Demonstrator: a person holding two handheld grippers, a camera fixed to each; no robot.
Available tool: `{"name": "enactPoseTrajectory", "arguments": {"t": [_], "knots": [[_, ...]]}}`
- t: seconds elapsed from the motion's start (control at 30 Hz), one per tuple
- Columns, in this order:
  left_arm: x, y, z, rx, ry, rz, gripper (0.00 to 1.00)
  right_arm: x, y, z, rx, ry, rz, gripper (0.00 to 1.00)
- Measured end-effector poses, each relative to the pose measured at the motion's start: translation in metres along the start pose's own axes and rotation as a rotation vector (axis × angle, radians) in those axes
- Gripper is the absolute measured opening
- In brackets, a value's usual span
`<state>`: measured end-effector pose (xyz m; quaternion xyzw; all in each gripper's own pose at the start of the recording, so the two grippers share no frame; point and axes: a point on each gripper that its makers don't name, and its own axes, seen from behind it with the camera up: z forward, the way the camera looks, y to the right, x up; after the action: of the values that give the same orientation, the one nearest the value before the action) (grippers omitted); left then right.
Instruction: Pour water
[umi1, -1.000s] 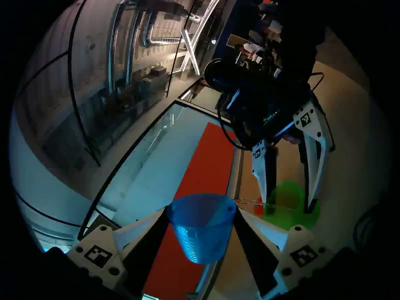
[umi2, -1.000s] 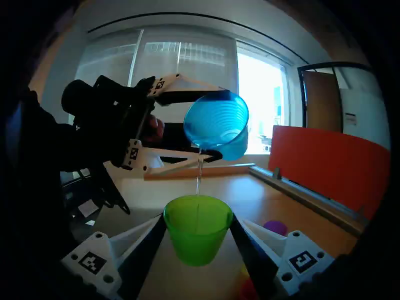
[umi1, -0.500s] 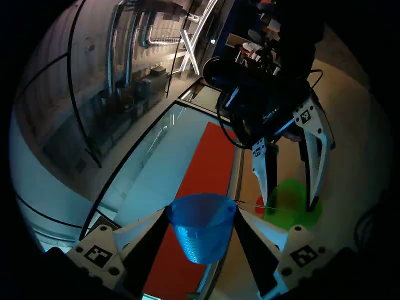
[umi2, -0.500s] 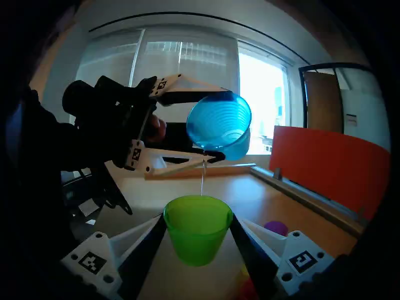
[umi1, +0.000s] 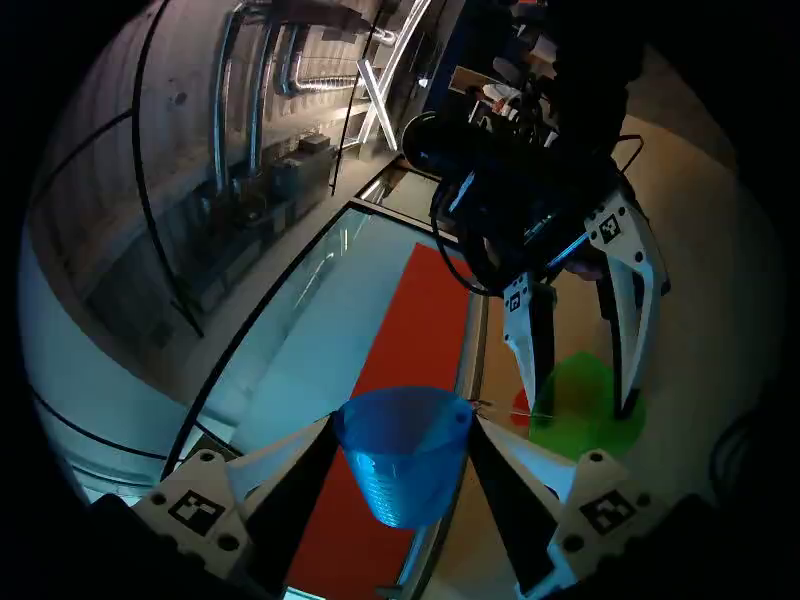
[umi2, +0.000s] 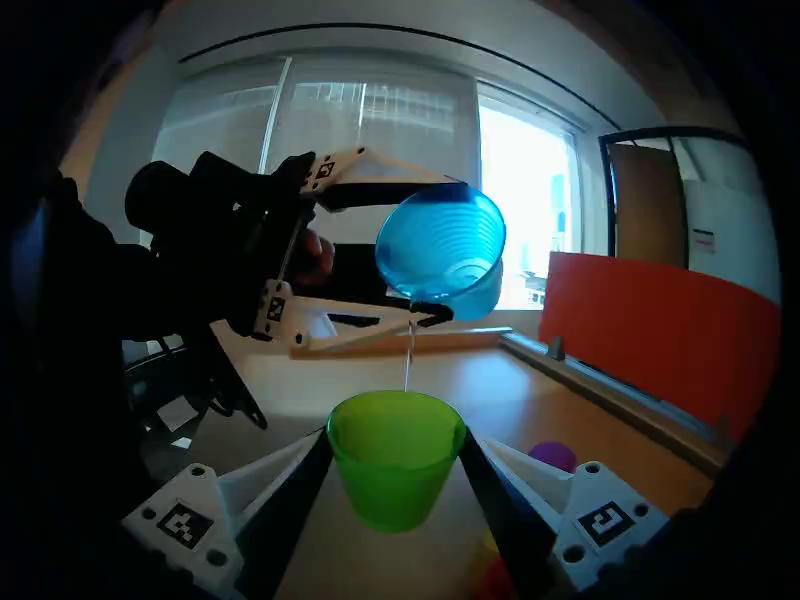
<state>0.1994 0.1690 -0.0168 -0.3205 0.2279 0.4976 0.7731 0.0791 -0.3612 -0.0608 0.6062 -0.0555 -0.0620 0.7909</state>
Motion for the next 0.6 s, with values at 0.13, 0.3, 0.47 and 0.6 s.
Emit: {"name": "enactPoseTrajectory", "arguments": {"t": [0.13, 0.3, 0.47, 0.6], "knots": [[-0.0008, -0.0009, -0.0002, 0.003, 0.0, 0.001, 0.87, -0.0004, 0.0002, 0.0001, -0.001, 0.0, 0.0, 0.91], [-0.001, -0.0007, -0.0001, 0.003, 0.0, 0.007, 0.87, -0.0003, 0.0005, -0.0003, -0.002, 0.0, 0.0, 0.91], [0.0001, -0.0007, 0.0006, 0.003, 0.002, 0.016, 0.88, 0.0003, 0.0001, 0.0001, -0.002, 0.001, -0.001, 0.91], [0.0012, -0.0006, 0.001, 0.002, 0.005, 0.021, 0.87, 0.0005, 0.0002, -0.0002, -0.001, 0.001, -0.001, 0.91]]}}
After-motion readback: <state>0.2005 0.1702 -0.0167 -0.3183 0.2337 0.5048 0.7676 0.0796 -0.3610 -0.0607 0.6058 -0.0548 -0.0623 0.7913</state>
